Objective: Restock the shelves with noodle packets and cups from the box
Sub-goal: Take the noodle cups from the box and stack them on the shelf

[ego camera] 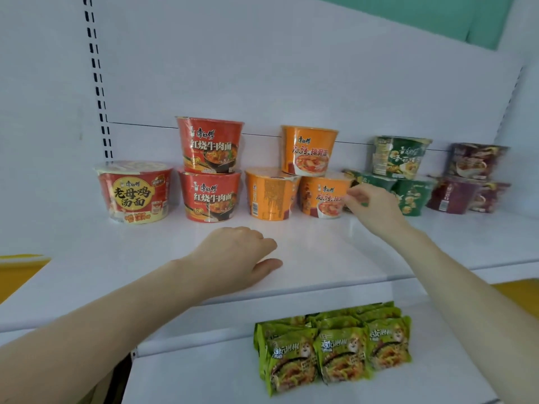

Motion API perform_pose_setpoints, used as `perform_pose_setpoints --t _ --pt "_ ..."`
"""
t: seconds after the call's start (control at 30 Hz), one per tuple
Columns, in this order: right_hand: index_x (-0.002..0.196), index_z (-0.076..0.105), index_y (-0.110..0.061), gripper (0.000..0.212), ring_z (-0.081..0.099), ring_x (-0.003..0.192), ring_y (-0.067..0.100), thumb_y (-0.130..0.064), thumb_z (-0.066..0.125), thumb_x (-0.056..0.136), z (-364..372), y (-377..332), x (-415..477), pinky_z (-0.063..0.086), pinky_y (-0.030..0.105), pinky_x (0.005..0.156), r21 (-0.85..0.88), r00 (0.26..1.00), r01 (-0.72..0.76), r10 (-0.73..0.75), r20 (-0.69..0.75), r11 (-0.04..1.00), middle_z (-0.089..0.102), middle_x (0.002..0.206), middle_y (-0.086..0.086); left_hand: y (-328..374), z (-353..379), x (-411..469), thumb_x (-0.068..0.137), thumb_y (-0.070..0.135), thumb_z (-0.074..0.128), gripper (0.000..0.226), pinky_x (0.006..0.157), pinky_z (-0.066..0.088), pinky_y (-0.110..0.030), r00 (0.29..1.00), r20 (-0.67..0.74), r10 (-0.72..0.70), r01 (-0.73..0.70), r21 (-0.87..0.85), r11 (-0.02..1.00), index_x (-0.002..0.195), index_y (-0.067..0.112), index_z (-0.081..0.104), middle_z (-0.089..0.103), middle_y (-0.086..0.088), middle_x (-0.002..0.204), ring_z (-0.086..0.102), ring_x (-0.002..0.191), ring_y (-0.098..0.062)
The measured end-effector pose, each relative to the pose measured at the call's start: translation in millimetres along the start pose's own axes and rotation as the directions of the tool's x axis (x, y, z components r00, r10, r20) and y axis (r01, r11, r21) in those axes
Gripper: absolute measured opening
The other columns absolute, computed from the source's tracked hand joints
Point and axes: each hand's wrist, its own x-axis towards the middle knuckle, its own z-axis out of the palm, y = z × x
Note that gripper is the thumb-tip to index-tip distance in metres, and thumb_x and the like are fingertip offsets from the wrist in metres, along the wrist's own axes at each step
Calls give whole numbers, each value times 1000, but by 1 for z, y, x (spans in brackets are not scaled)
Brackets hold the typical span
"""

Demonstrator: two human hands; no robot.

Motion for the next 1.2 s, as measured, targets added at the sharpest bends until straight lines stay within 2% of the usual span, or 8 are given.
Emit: perform_pose_setpoints --t 0.2,0.3,0.43,0.6,0.8,0.9,1.03,1.2 --pt "117 60 -3 30 58 109 25 -18 55 91 -5 24 10 40 25 90 35 1000 -7 8 -20 999 63 119 13 -3 -6 27 70 63 -7 88 79 52 -37 996 -83 -8 12 53 999 118 23 55 64 2 109 60 100 -20" --pt "121 57 -4 33 57 112 24 -18 54 91 -8 34 29 40 26 94 55 999 23 -21 -26 998 61 123 13 -2 -5 52 93 56 18 55 76 50 -33 997 -73 -23 33 134 990 119 23 53 62 3 110 59 101 -20" --pt "131 46 -6 42 52 119 23 -22 53 92 -20 47 72 38 28 97 82 994 100 -96 -43 992 53 132 13 -7 -3 92 95 40 40 36 64 43 -30 972 -174 -160 188 153 970 110 13 57 63 -4 101 60 95 -25" --pt "139 35 -16 57 46 124 21 -34 55 90 -19 51 139 39 34 98 101 972 237 -234 -36 966 42 142 5 -24 4 132 94 33 44 38 83 48 -36 904 -189 -382 411 144 900 122 9 53 59 -7 115 53 109 -26" --pt "142 28 -26 75 34 134 23 -48 63 80 9 41 183 35 40 106 336 938 259 -319 137 906 29 151 0 -26 19 169 93 46 43 45 75 46 -32 871 -159 -465 491 227 841 127 17 47 56 -2 118 51 110 -21" --pt "140 31 -23 72 39 130 21 -45 64 80 20 42 190 38 31 99 401 925 280 -357 129 872 33 148 2 -24 27 183 93 47 42 43 70 44 -31 869 -124 -480 495 267 827 125 18 47 57 -1 115 54 106 -22" --pt "129 44 -18 59 49 107 9 -38 68 79 25 45 192 38 8 73 450 921 340 -389 19 826 49 135 1 -24 35 188 98 32 37 30 66 37 -29 896 -124 -427 444 316 839 124 19 45 55 -2 110 53 103 -23" --pt "122 50 -15 54 49 106 8 -32 72 76 15 49 196 41 8 74 546 933 337 -351 -81 767 54 124 0 -38 37 174 95 16 47 24 77 47 -39 895 -142 -423 431 30 902 116 10 56 58 -11 107 57 97 -30"
